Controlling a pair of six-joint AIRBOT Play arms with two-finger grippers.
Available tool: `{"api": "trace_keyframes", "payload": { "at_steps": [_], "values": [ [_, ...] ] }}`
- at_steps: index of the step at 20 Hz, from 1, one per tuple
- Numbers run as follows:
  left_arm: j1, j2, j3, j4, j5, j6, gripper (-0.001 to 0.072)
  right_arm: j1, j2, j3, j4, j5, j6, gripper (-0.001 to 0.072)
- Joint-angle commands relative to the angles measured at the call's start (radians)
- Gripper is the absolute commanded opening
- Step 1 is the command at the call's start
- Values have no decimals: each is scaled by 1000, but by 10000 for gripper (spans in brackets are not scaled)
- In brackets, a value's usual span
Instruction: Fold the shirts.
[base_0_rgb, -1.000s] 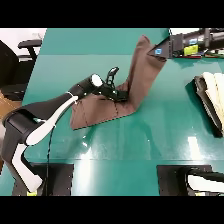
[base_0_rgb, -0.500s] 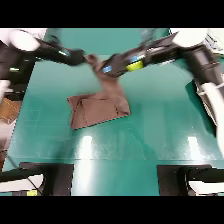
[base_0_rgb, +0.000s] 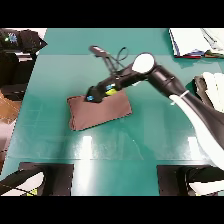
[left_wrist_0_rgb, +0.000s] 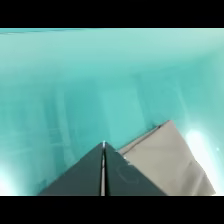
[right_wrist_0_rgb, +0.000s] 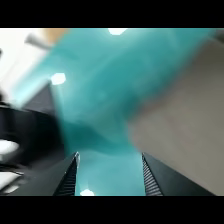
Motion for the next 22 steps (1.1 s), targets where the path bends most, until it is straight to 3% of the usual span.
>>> {"api": "trace_keyframes", "payload": {
  "at_steps": [1, 3, 4, 5, 6, 13, 18, 20, 22],
  "values": [
    [-53, 8, -24, 6, 8, 8, 25, -158, 95, -169, -176, 26, 66, 446],
    [-96, 4, -44, 6, 34, 8, 25, -300, 122, -277, -172, 24, 79, 453],
    [-116, 0, -55, 6, 47, 8, 25, -366, 120, -319, -164, 22, 80, 504],
    [-135, -2, -66, 5, 58, 7, 25, -419, 106, -348, -164, 23, 84, 643],
    [-150, -4, -77, 5, 68, 8, 25, -456, 82, -370, -150, 23, 84, 665],
    [-168, -40, -90, -23, 83, 7, 25, -430, -128, -388, 144, -15, 34, 656],
    [-168, -42, -90, -24, 83, 7, 25, -312, -244, -267, 148, -26, 32, 635],
    [-168, -42, -90, -26, 82, 7, 25, -277, -294, -187, 147, -17, 32, 398],
    [-168, -42, -90, -38, 80, 9, 25, -265, -317, -125, 143, -17, 32, 51]
  ]
}}
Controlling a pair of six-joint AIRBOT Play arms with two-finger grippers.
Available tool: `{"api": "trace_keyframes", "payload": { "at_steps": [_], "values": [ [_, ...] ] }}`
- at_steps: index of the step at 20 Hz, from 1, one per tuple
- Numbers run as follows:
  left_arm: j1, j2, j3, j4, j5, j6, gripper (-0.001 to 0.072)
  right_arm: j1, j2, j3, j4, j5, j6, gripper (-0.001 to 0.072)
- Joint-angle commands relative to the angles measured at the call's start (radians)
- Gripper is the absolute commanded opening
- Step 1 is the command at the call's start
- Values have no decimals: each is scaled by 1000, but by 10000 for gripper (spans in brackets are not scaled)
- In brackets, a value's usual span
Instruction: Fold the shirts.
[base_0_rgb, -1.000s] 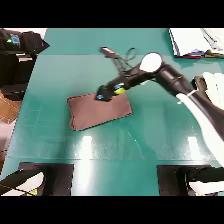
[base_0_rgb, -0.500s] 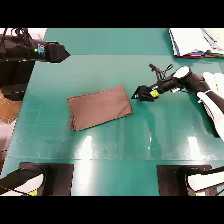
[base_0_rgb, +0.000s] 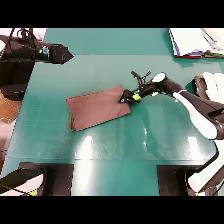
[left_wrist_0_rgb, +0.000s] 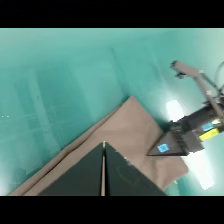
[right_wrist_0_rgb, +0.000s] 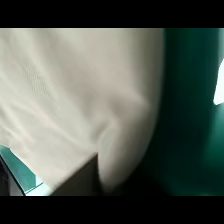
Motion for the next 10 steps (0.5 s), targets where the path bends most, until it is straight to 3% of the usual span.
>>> {"api": "trace_keyframes", "payload": {
  "at_steps": [1, 6, 10],
  "values": [
    [0, 0, 0, -20, -3, 13, 24, 31, -48, 113, 10, 8, -3, 14],
    [-2, 0, 0, -78, -5, 19, 23, -124, 66, 230, -12, 3, 31, 14],
    [-85, 0, 0, -76, 18, 19, 23, -371, 207, 296, -233, 37, 126, 14]
  ]
}}
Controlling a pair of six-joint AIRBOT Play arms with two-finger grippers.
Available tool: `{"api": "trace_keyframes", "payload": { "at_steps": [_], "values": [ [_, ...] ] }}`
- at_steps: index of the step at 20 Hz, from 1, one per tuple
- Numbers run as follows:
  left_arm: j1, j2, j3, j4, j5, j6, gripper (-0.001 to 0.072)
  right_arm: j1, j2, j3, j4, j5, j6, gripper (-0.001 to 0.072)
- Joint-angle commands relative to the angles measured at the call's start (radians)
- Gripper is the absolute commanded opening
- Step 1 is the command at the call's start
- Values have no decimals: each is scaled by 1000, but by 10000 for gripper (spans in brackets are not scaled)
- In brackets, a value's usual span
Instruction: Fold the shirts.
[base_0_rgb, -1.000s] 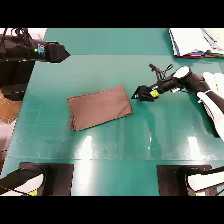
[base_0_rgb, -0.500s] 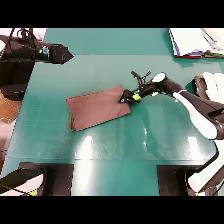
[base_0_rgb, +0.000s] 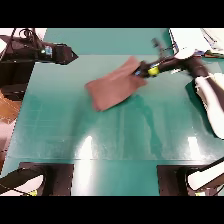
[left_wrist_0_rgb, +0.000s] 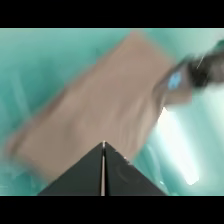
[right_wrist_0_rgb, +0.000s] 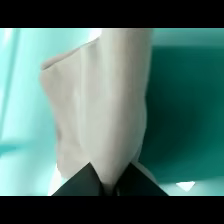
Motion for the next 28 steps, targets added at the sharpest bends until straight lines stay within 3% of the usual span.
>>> {"api": "trace_keyframes", "payload": {
  "at_steps": [1, 7, 11, 16, 19, 24, 28],
  "values": [
    [-79, 0, 0, -3, 34, 2, 24, -213, 113, 60, -175, 43, 71, 13],
    [-217, 0, 0, 0, 119, 1, 24, -613, 202, 66, -203, 52, 78, 14],
    [-238, 0, 0, -4, 125, -2, 25, -778, 199, 66, -198, -52, 73, 14],
    [-238, 0, 0, -3, 139, -3, 25, -827, 199, 76, -55, -159, -48, 13],
    [-238, 0, 0, -3, 135, -3, 25, -817, 199, 170, -46, -164, -63, 14],
    [-238, 0, 0, -3, 130, -1, 25, -835, 208, 343, -52, 0, -53, 13],
    [-238, 0, 0, -2, 106, 1, 25, -889, 331, 207, -223, 62, -24, 14]
  ]
}}
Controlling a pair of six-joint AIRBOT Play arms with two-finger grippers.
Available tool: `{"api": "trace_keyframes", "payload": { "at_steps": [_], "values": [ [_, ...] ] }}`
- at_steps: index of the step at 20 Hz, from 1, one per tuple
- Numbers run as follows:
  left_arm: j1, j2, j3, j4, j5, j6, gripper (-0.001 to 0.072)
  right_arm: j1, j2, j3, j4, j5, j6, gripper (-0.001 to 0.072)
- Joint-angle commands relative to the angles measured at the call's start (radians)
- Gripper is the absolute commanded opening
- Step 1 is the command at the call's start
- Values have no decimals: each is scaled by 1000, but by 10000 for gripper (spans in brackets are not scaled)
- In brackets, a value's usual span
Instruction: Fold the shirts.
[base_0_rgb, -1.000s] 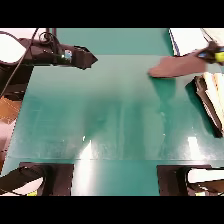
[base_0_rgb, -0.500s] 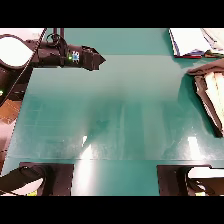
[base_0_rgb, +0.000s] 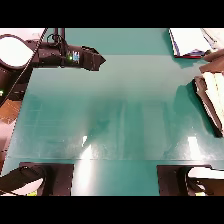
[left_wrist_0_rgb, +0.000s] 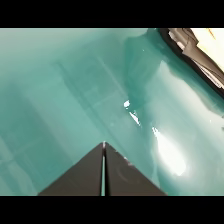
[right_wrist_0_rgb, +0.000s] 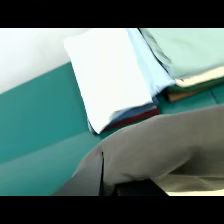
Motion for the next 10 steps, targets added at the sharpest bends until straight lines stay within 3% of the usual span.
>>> {"api": "trace_keyframes", "payload": {
  "at_steps": [1, 8, 9, 10],
  "values": [
    [0, 0, 0, 1, -23, 3, 25, -47, 100, -103, -155, 91, 14, 14],
    [0, 0, 0, 1, -50, 3, 25, -204, 301, -541, -334, 180, 14, 20],
    [0, 0, 0, 1, -50, 5, 25, -226, 317, -594, -351, 182, 14, 60],
    [0, 0, 0, 1, -50, 12, 25, -247, 334, -648, -352, 187, 14, 165]
  ]
}}
